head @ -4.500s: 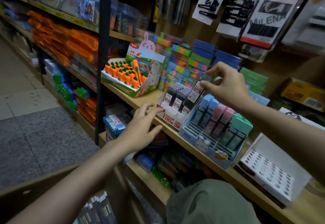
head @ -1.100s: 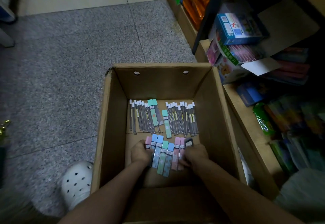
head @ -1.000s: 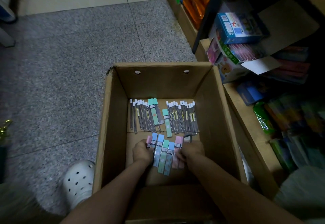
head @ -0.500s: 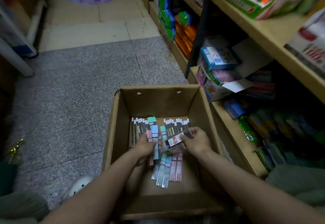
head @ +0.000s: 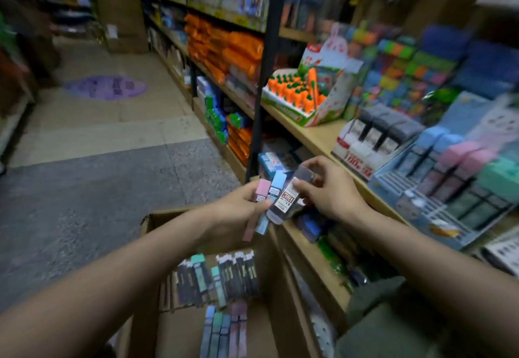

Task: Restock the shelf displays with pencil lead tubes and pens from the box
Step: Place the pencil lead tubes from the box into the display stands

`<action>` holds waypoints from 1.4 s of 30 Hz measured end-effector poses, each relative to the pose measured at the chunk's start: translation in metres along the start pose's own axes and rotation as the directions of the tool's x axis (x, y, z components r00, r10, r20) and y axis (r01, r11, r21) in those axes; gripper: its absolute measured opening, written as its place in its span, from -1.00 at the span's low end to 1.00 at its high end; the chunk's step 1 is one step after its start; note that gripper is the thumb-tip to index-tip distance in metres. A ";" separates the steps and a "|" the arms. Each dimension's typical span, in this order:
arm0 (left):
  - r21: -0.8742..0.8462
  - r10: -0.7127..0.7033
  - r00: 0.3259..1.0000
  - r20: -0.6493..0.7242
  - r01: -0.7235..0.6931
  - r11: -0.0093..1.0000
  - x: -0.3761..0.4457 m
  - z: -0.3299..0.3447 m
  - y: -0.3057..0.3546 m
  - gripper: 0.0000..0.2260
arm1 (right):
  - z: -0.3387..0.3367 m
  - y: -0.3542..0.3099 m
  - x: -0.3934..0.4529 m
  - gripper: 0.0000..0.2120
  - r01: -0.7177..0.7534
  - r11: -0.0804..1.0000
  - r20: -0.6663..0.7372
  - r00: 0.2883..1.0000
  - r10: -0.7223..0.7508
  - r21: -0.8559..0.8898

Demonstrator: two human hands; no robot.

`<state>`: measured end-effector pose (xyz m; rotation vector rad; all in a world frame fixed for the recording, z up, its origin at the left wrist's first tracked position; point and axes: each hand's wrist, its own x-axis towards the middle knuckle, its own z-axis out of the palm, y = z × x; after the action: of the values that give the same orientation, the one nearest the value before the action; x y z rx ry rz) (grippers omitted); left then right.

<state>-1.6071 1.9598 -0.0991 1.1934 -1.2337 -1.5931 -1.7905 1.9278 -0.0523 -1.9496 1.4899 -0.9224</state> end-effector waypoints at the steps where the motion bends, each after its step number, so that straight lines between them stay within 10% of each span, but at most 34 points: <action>1: -0.020 0.032 0.999 0.002 -0.031 0.999 0.004 0.007 0.005 -0.69 | -0.008 -0.002 -0.001 -0.78 0.000 1.000 -0.009 1.000 0.000 0.014; 8: -0.088 0.088 0.991 0.102 -0.079 0.993 0.028 0.031 0.036 -0.72 | -0.058 -0.010 -0.006 -0.82 -0.139 0.968 -0.103 0.981 0.163 0.209; 12: -0.166 0.109 0.993 0.048 -0.100 0.981 0.037 0.033 0.045 -0.77 | -0.065 -0.014 -0.013 -0.89 -0.288 0.621 -0.016 0.900 0.436 0.729; 17: -0.281 0.087 0.995 0.044 -0.071 0.957 0.044 0.039 0.049 -0.76 | -0.046 -0.013 -0.024 -0.72 -0.335 0.428 0.093 0.864 0.494 0.839; 21: -0.270 0.087 0.994 0.067 -0.066 0.961 0.045 0.036 0.050 -0.75 | -0.034 -0.007 -0.026 -0.46 -0.380 0.738 0.089 0.911 0.402 0.558; 26: -0.057 0.174 0.984 0.048 -0.171 0.984 0.044 0.044 0.055 -0.80 | -0.026 -0.004 -0.022 -0.13 -0.038 0.990 -0.043 0.998 0.044 0.134; 42: -0.196 0.084 0.992 -0.092 -0.101 0.975 0.065 0.031 0.057 -0.79 | -0.129 -0.019 0.086 -0.52 0.014 0.903 -0.410 0.888 -0.208 -0.429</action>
<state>-1.6523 1.8929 -0.0544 1.0490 -1.0335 -1.5430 -1.8643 1.8508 0.0620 -2.2464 1.9849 -1.2554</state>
